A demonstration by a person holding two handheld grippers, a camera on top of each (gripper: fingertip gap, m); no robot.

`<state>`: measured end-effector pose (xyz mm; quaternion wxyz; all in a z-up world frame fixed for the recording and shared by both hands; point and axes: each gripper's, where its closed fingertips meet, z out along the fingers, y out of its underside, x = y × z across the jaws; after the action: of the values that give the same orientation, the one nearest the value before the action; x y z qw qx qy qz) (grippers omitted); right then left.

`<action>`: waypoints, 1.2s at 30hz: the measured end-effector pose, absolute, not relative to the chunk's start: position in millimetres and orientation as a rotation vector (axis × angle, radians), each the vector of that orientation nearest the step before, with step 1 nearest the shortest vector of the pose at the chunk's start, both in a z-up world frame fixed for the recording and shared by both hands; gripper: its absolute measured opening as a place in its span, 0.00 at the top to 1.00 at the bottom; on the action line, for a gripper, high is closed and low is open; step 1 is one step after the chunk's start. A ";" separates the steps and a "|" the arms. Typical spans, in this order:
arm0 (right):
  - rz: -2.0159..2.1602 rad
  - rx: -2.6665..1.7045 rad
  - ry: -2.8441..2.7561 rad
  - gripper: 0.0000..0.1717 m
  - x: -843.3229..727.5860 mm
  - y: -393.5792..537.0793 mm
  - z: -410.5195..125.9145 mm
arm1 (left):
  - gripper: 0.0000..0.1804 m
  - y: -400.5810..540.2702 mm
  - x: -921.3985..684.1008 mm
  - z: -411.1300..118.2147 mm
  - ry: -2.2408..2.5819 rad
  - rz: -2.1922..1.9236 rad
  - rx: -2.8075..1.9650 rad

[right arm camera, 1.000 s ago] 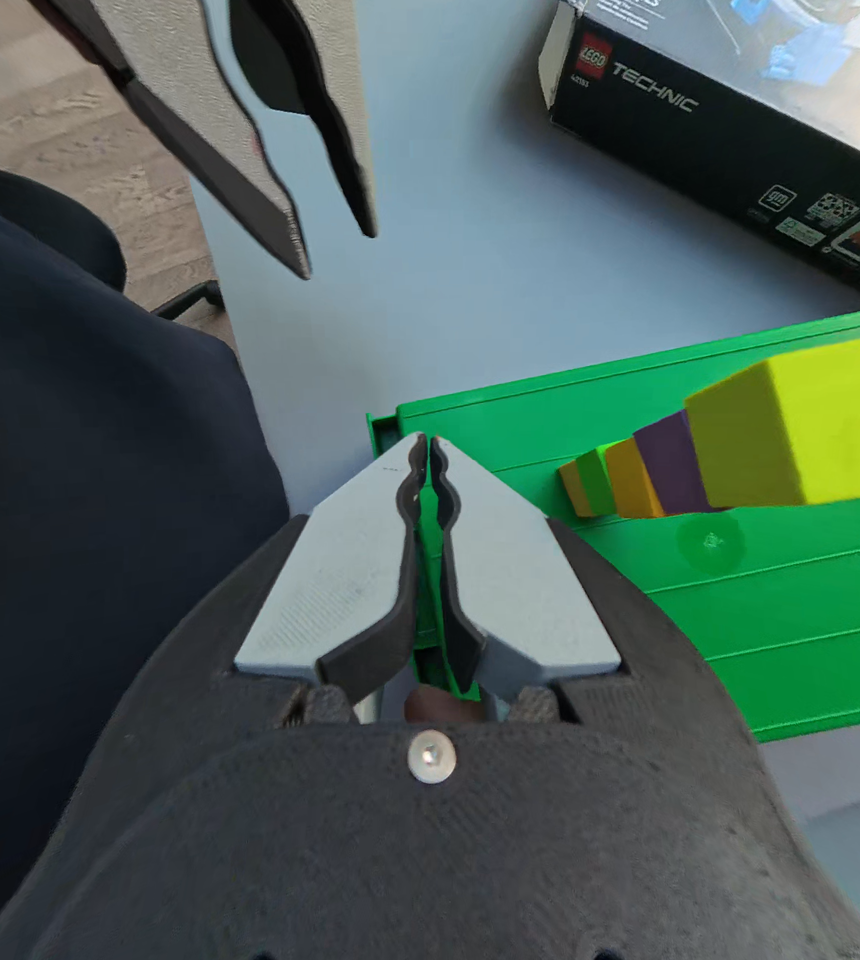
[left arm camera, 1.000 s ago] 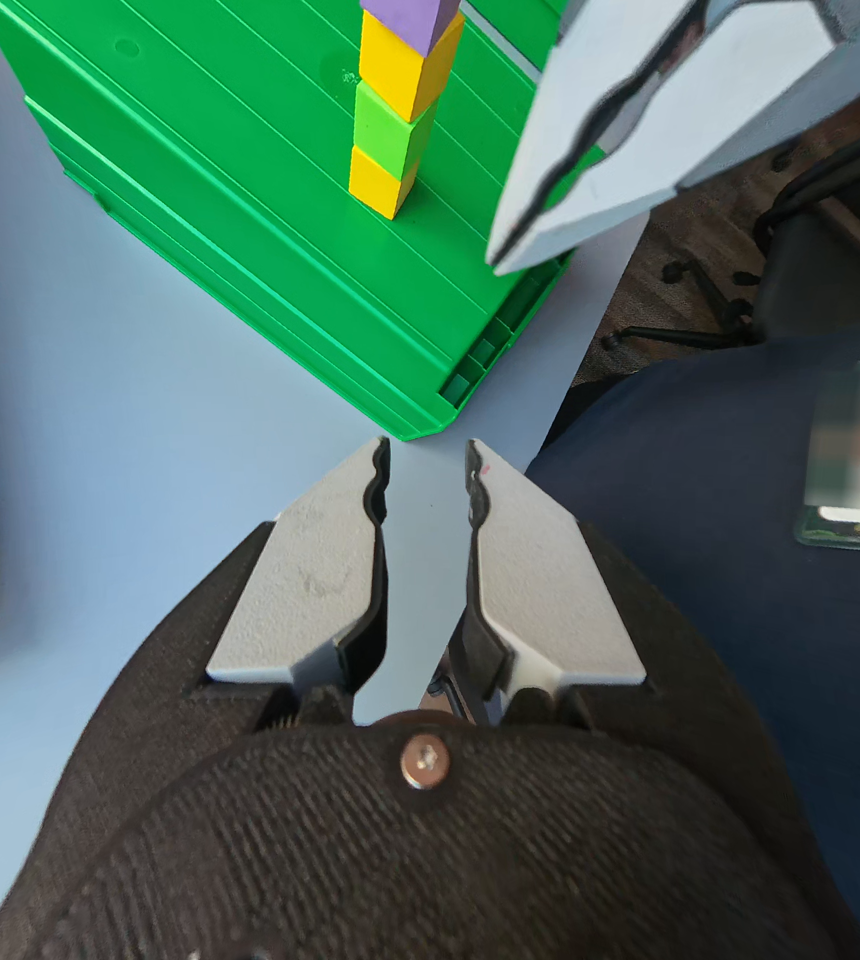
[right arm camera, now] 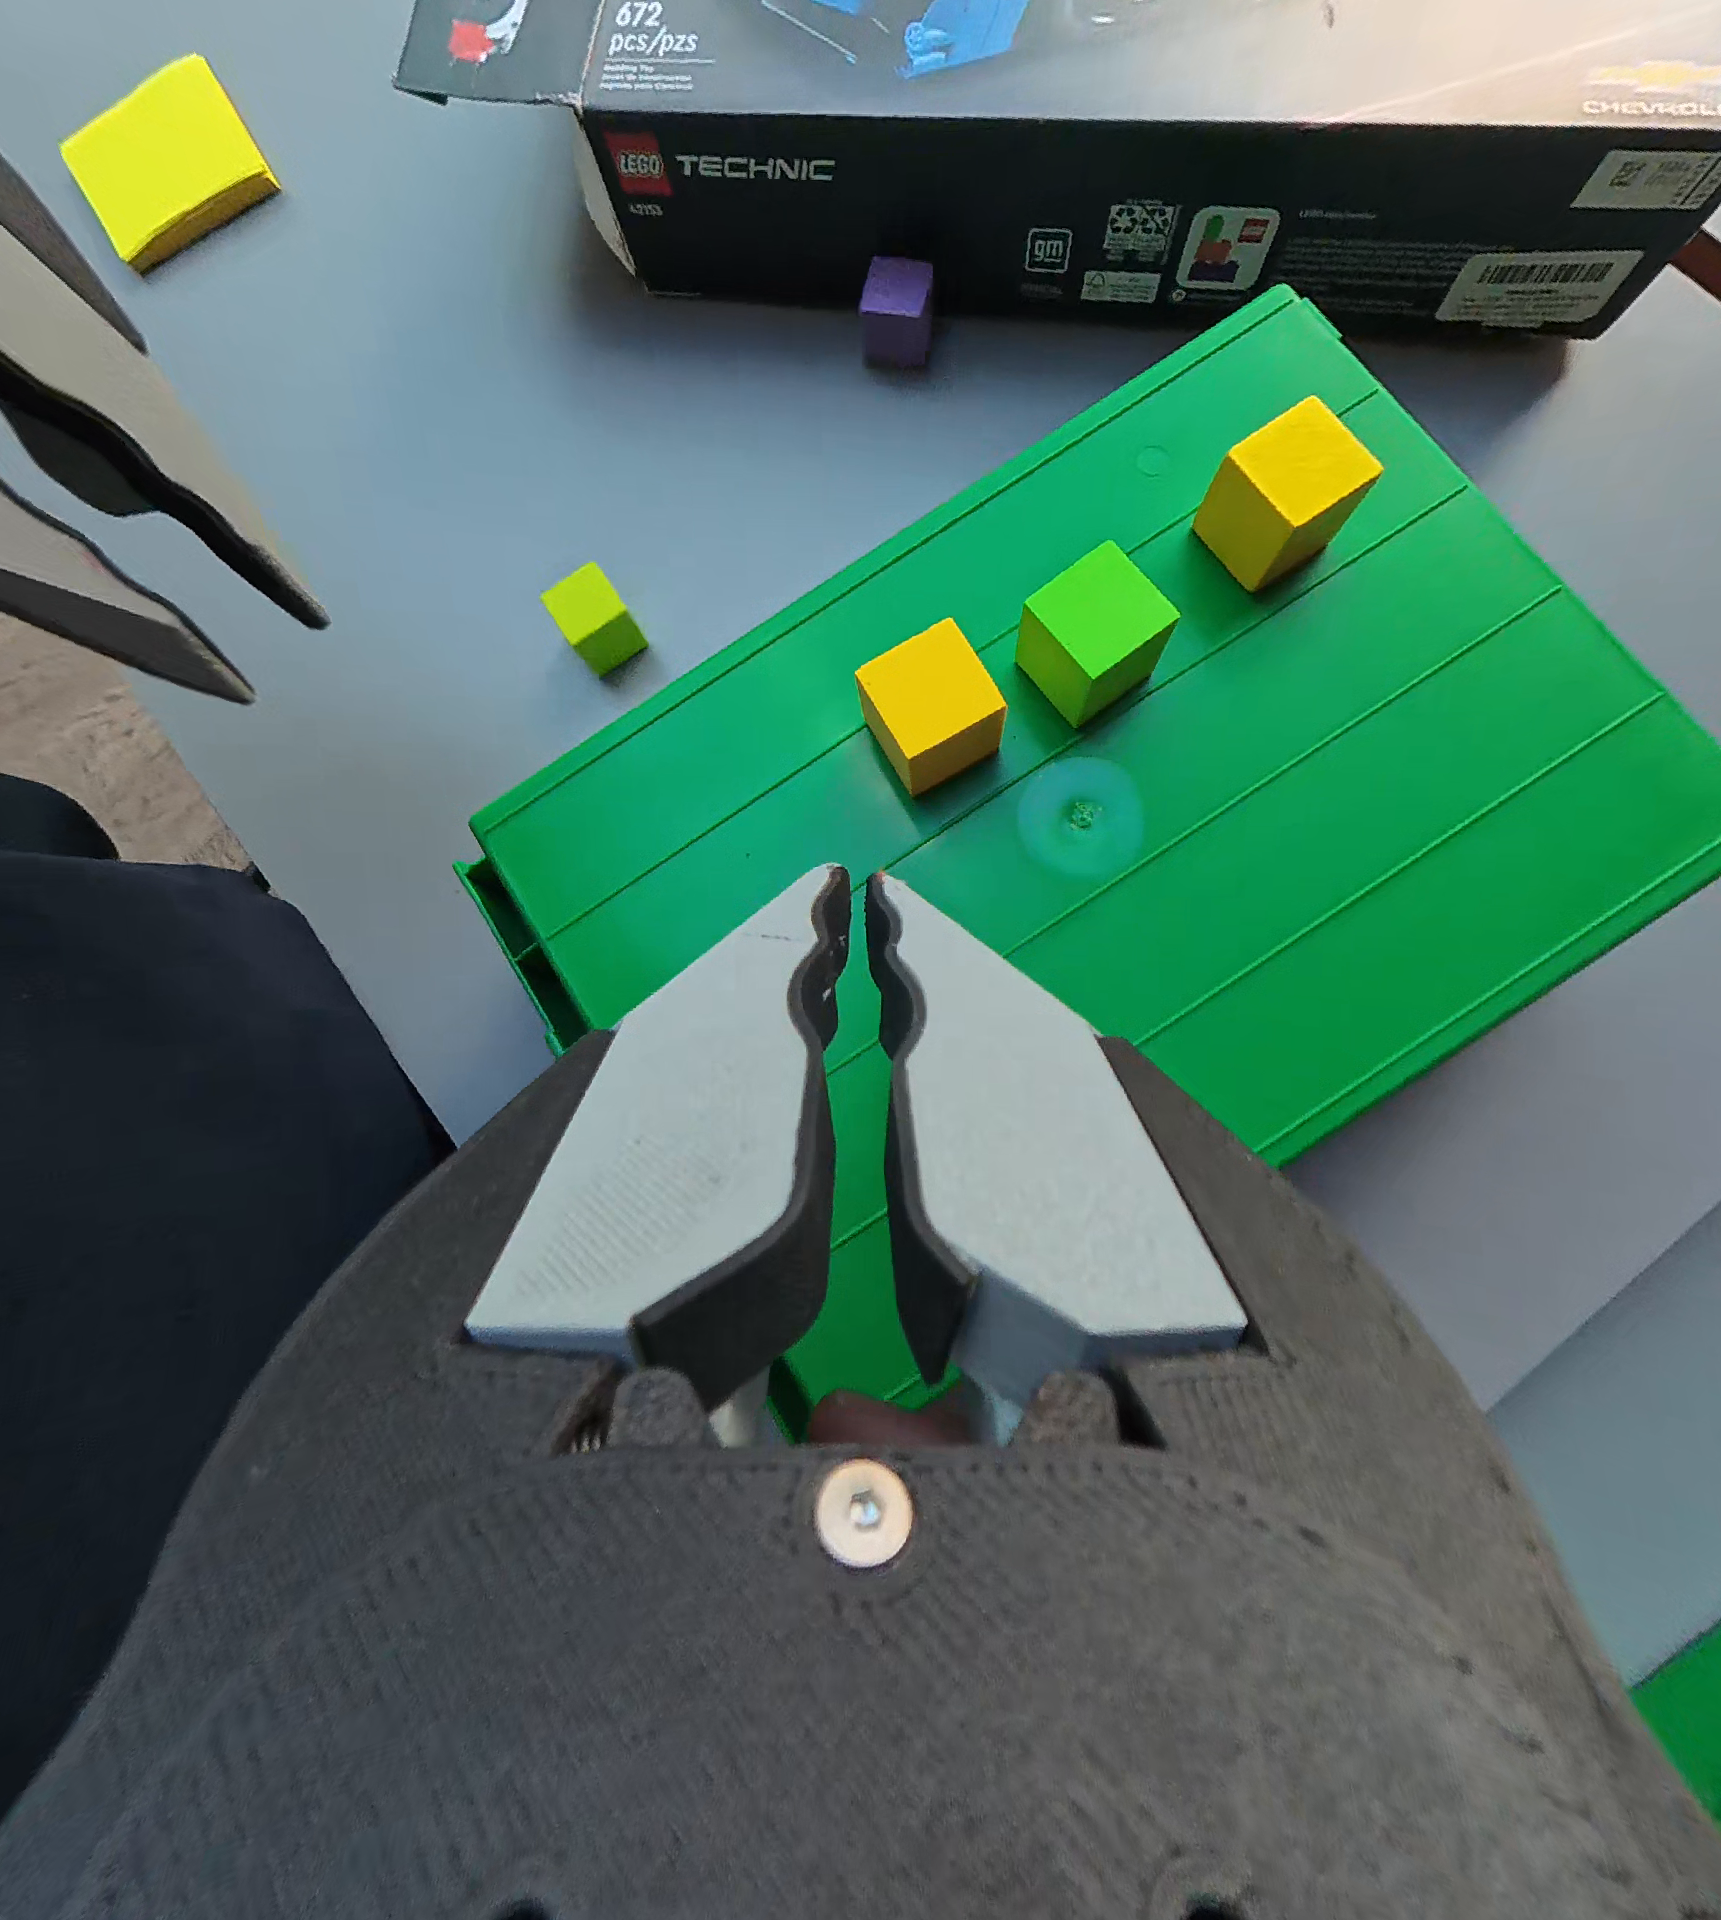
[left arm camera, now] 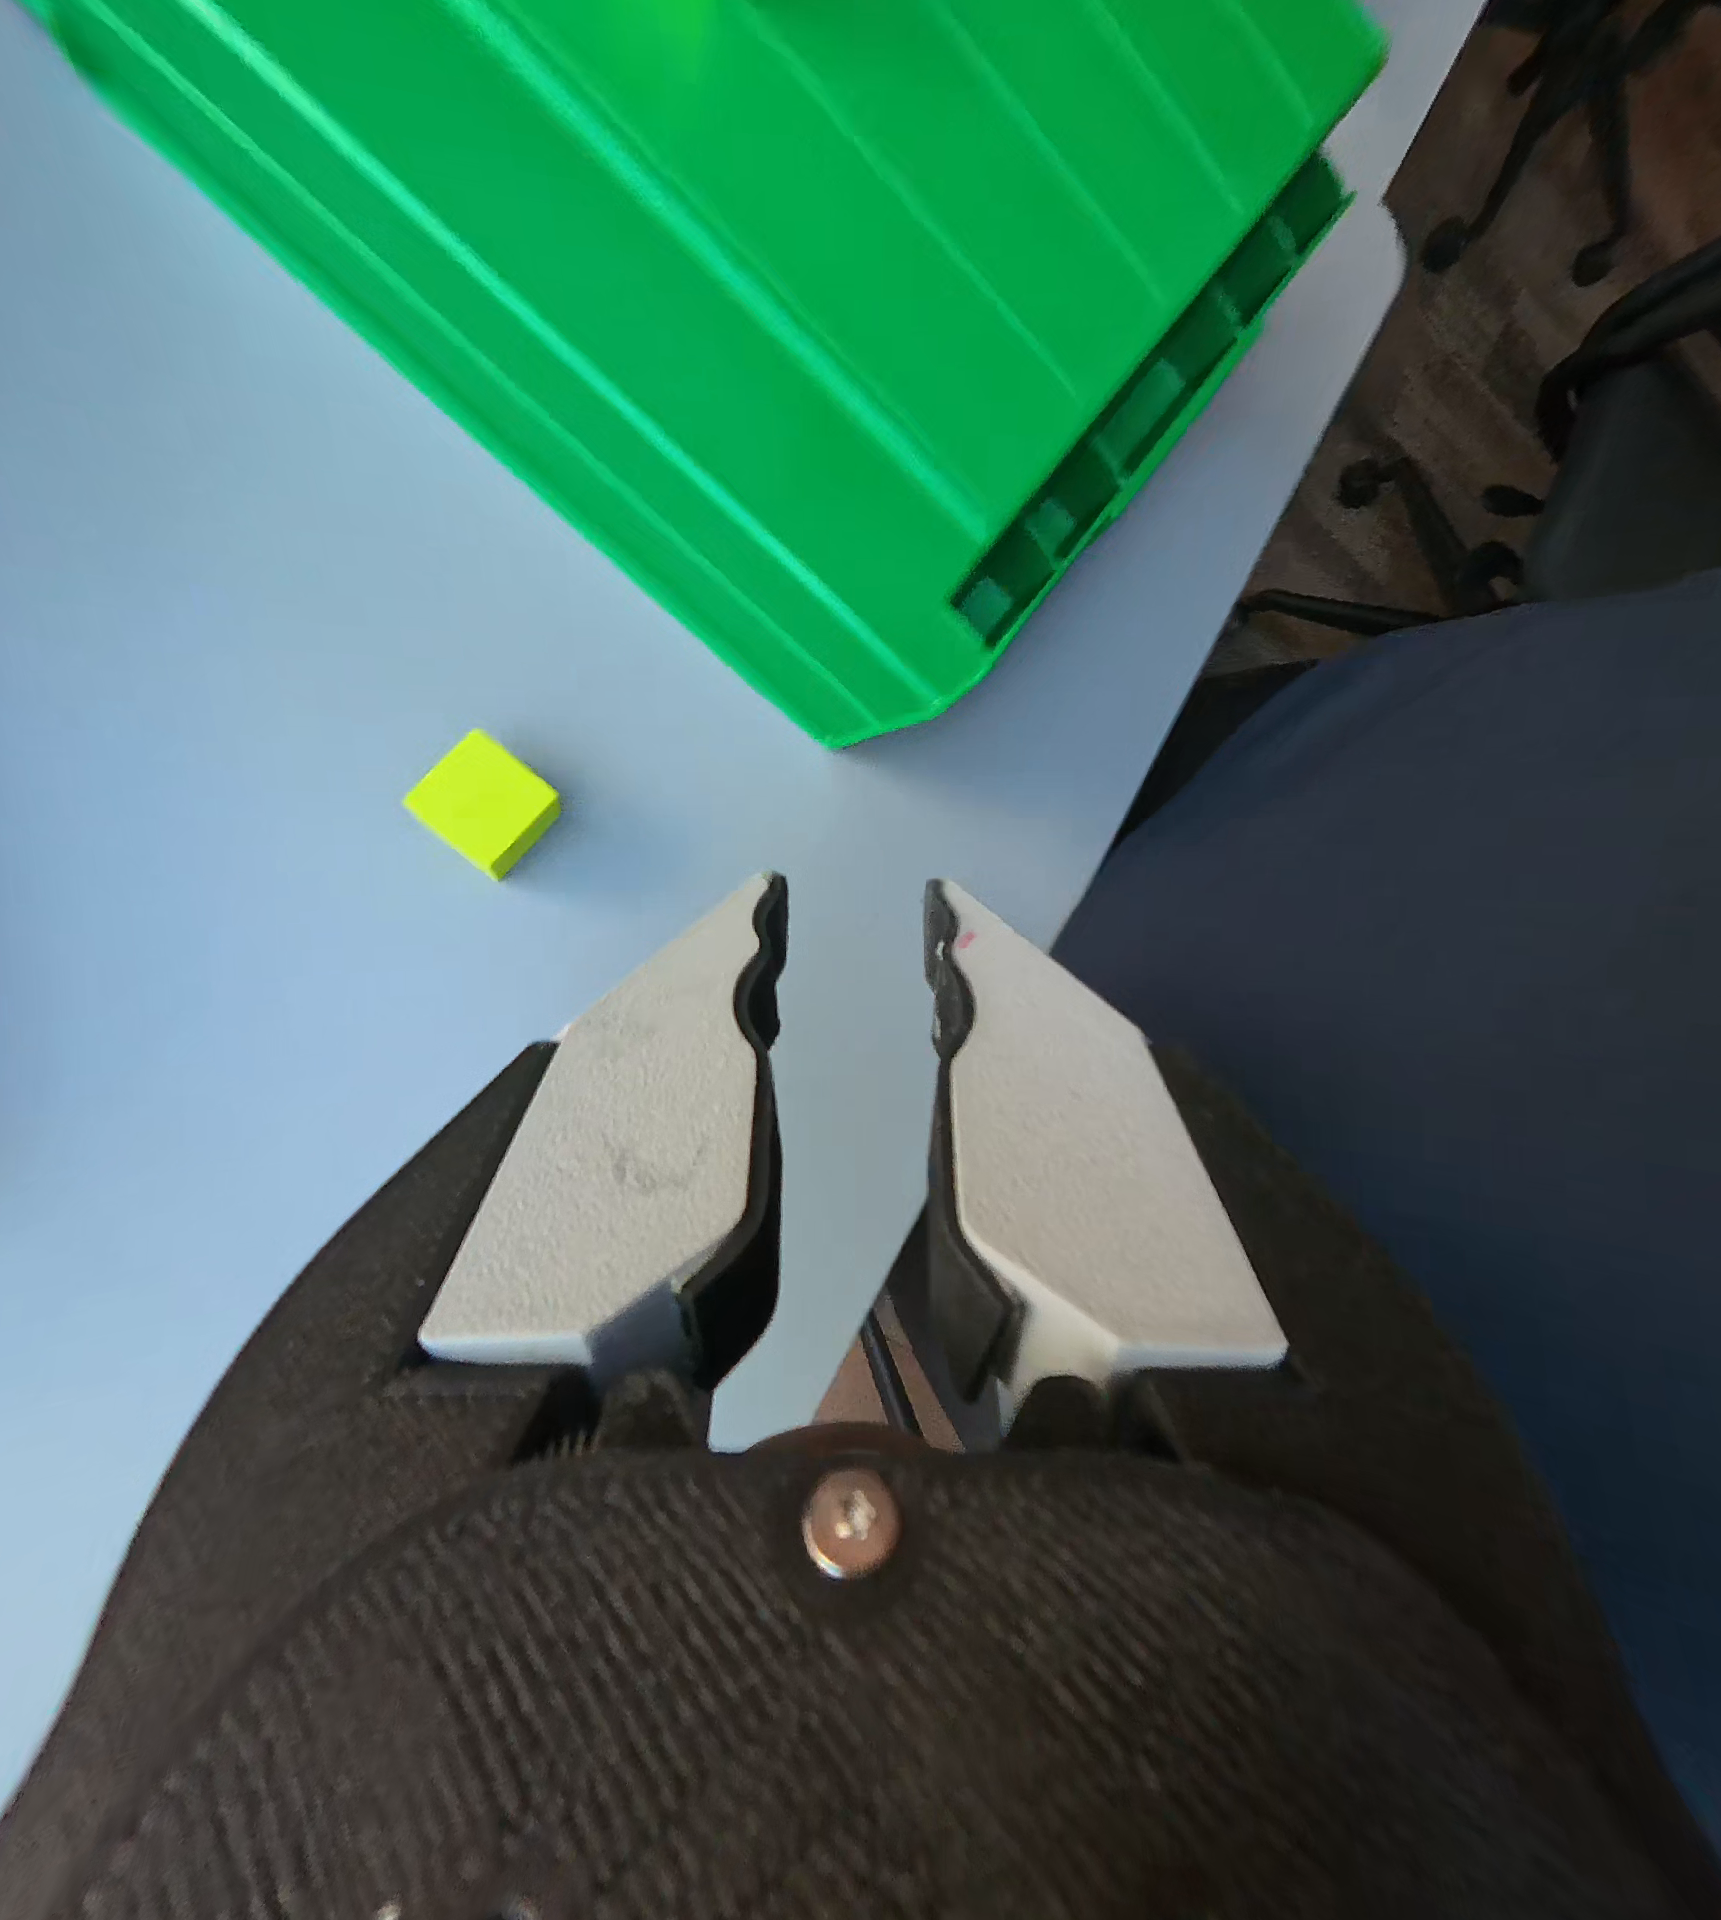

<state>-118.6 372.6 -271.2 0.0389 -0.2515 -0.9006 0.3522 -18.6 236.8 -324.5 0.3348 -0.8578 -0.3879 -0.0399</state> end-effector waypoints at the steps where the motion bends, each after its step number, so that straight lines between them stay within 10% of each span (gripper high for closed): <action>1: 1.094 -0.786 -2.767 1.00 -117.2 371.8 -271.7 | 0.88 230.2 -18.0 -336.6 -1.040 -0.090 -2.244; 36: 0.925 -0.614 -2.837 0.91 -166.8 366.8 -269.9 | 0.80 192.8 6.4 -394.2 -1.291 -0.121 -2.256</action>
<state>-166.8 366.8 -269.9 0.0474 -0.2014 -0.9302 0.3033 6.4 192.8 -394.2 0.2666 -0.8356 -0.4782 -0.0448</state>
